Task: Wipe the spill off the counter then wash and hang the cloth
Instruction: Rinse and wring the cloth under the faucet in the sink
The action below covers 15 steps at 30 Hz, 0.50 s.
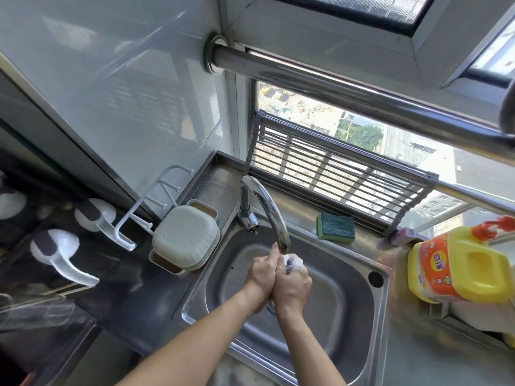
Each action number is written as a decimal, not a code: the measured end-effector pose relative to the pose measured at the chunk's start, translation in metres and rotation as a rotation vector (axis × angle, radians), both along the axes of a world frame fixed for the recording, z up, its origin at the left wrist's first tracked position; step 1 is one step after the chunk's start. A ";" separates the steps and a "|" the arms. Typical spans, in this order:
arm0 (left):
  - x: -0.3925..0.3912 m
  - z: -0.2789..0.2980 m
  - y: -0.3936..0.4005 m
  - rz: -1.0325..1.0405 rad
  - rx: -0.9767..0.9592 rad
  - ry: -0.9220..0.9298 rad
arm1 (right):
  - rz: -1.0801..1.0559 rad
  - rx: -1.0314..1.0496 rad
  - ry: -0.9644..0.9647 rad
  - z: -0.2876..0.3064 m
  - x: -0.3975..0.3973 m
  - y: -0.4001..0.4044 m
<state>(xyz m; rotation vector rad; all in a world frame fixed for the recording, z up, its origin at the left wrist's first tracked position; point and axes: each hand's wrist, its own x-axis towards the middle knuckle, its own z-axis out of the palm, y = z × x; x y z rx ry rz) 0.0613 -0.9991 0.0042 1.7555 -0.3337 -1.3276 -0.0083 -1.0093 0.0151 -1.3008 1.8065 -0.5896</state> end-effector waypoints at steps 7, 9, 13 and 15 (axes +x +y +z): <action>0.003 0.004 0.004 -0.095 -0.060 -0.042 | -0.078 0.164 -0.079 0.001 -0.001 -0.004; 0.005 0.010 0.006 -0.131 -0.078 0.020 | -0.132 0.249 -0.125 -0.004 -0.002 -0.004; 0.011 0.009 0.014 -0.248 -0.086 0.142 | -0.309 0.456 -0.341 -0.013 -0.008 -0.013; 0.019 -0.004 0.017 -0.266 -0.071 0.110 | -0.273 0.516 -0.393 -0.012 -0.015 -0.020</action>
